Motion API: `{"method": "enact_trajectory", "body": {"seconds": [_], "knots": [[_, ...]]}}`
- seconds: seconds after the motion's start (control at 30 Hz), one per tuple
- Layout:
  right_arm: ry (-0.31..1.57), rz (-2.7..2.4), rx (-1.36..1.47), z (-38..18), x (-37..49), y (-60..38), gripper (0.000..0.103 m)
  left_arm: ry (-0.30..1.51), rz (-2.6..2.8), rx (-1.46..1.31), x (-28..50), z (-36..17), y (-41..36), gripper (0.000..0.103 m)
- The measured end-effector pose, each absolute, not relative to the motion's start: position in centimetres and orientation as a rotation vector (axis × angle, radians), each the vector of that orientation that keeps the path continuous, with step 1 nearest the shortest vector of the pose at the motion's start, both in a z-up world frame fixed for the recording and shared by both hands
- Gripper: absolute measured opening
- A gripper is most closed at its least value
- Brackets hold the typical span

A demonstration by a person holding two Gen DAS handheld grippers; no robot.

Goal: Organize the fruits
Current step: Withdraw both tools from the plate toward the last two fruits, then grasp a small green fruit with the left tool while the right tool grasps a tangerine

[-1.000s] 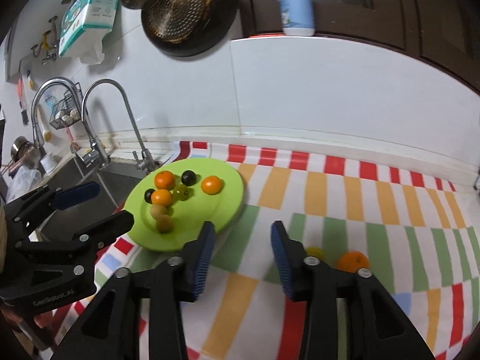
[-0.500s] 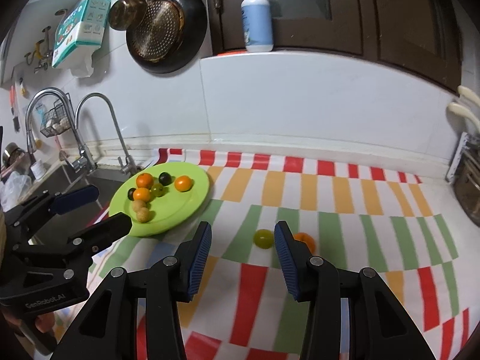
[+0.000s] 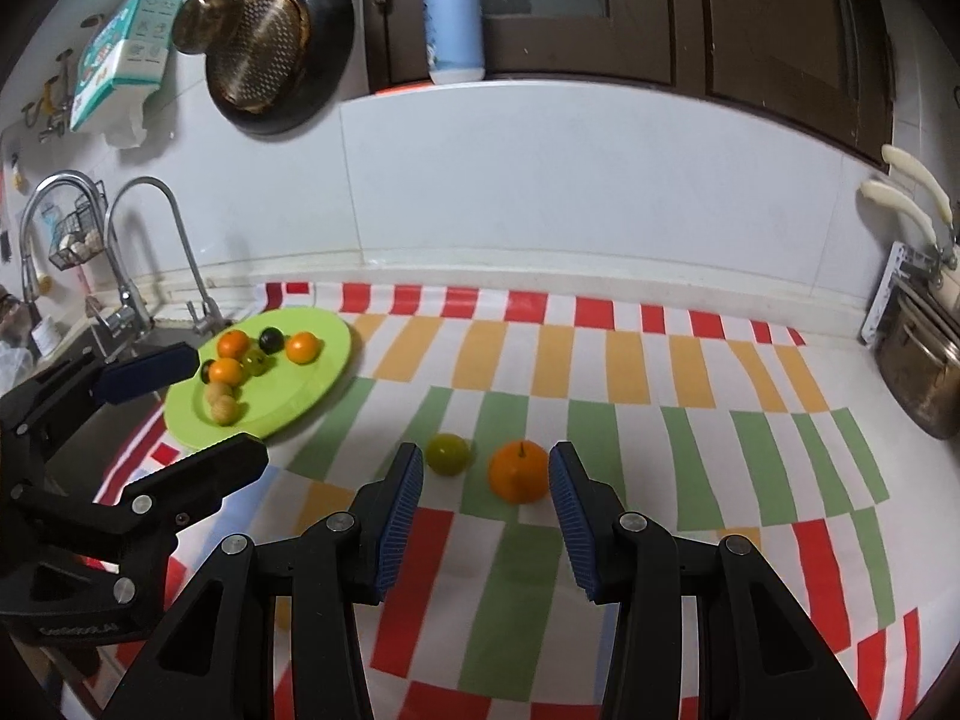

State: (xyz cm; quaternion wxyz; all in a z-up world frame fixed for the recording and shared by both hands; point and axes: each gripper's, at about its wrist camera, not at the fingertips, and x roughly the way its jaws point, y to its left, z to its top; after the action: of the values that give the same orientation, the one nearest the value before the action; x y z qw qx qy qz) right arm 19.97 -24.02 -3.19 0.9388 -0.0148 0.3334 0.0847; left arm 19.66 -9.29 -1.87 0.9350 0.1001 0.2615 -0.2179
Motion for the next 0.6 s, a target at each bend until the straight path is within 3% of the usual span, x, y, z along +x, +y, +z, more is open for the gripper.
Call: {"method": "enact_trajectory", "body": {"seconds": [0.4,0.6], "knots": [[0.765,0.188,-0.097,-6.1,23.2,-24.3,0.045,0.581,-0.586,0.334,23.8,-5.7,-11.5,0.073],[0.814,0.206,-0.148,-7.7,24.5,-24.1,0.045,0.625,-0.636,0.373,25.4,-7.7,-12.2,0.062]]}}
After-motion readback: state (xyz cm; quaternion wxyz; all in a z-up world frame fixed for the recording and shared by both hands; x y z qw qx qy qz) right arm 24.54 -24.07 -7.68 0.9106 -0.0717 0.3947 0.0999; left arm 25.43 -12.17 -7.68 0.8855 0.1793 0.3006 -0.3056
